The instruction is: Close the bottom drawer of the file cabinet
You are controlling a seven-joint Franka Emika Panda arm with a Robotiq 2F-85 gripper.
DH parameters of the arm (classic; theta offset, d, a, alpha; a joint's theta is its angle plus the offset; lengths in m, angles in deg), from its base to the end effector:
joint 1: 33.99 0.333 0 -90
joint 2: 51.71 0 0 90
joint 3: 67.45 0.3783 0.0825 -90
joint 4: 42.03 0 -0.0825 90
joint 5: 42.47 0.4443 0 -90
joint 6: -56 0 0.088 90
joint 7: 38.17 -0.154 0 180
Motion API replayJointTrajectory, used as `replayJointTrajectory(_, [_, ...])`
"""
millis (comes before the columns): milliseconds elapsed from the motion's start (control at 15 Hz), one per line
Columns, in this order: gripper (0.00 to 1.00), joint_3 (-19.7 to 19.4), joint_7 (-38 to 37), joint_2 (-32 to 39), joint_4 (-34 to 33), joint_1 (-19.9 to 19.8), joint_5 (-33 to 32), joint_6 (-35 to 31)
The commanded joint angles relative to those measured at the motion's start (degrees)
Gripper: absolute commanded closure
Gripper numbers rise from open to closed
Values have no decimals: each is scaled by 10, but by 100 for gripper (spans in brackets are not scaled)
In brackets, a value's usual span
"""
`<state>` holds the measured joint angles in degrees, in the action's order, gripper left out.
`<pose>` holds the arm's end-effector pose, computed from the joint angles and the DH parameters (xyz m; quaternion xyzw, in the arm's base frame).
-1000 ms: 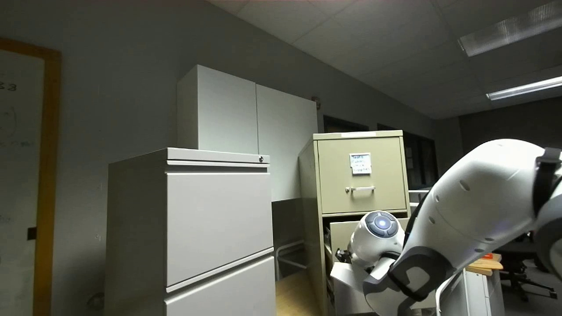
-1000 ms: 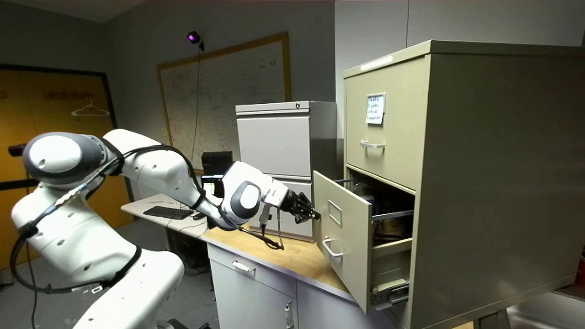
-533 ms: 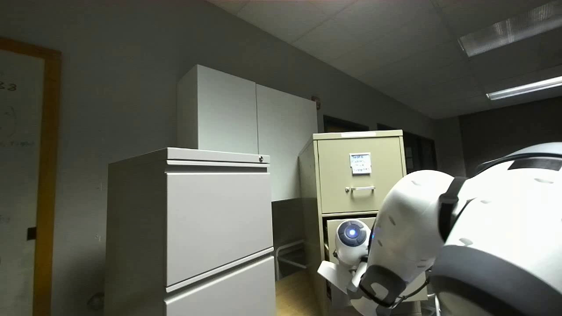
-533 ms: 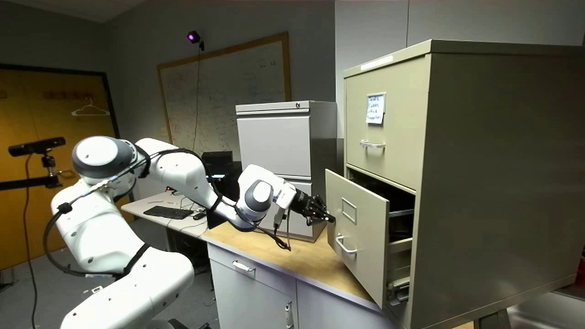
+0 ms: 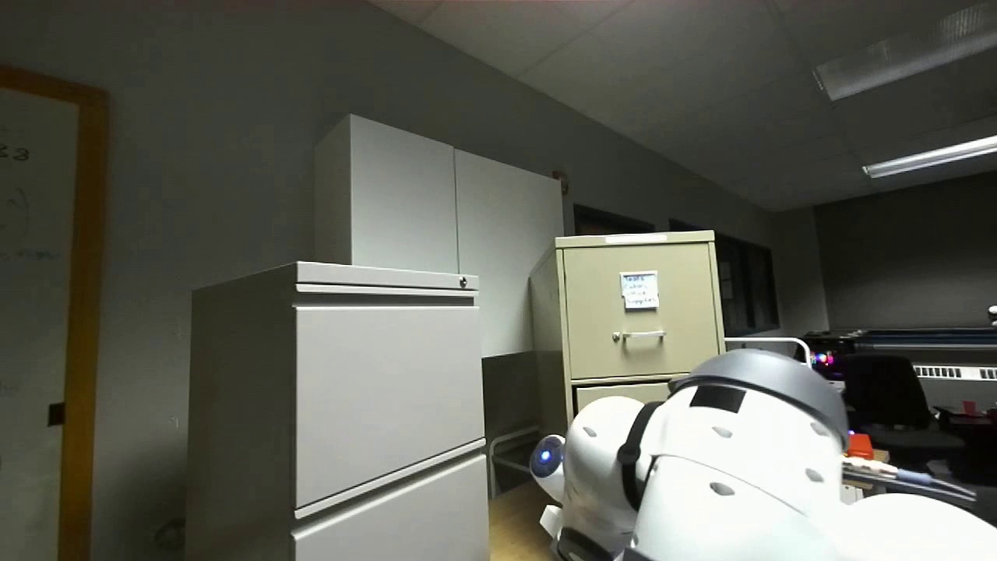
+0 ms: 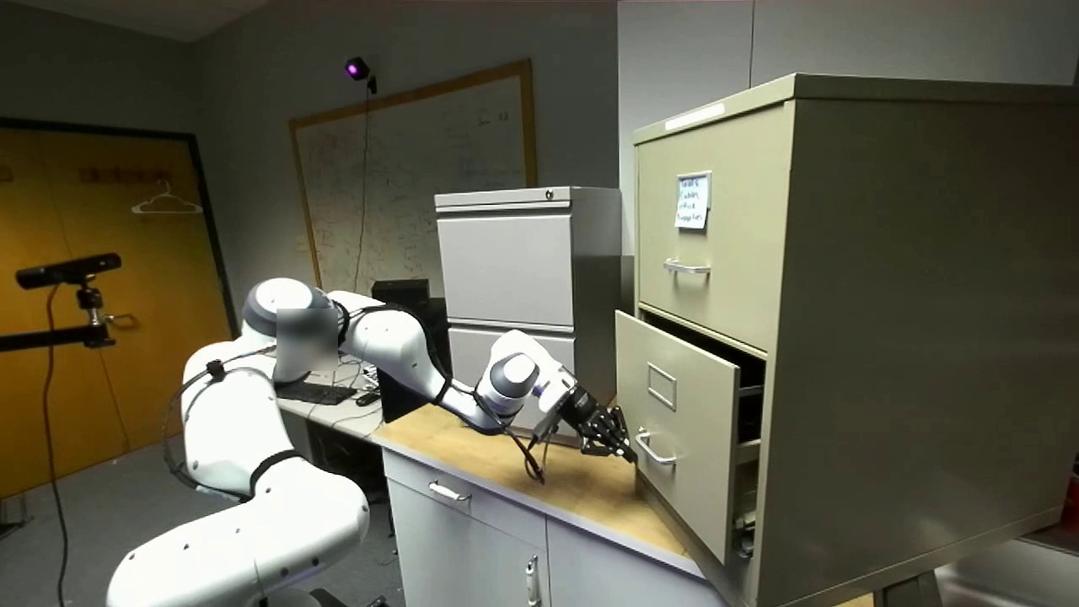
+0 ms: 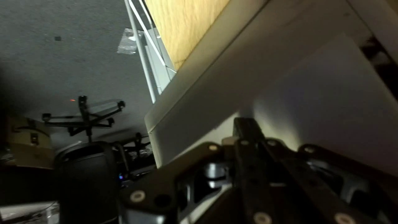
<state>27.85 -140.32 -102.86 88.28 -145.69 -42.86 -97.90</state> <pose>0.5978 -0.1592 0.3186 0.5325 -0.7191 0.3932 0.2115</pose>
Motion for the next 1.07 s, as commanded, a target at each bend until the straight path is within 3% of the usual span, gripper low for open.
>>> replayJointTrajectory(0, [96,94,-27,-66,-139,-127,51,73])
replayJointTrajectory(267, [98,162,13,-78,-242,-205,107,102])
replayJointTrajectory(333, [97,139,42,-38,-211,-161,111,95])
replayJointTrajectory(667, [96,76,162,59,-153,-74,146,50])
replayJointTrajectory(1000, [98,-52,282,191,-85,67,155,56])
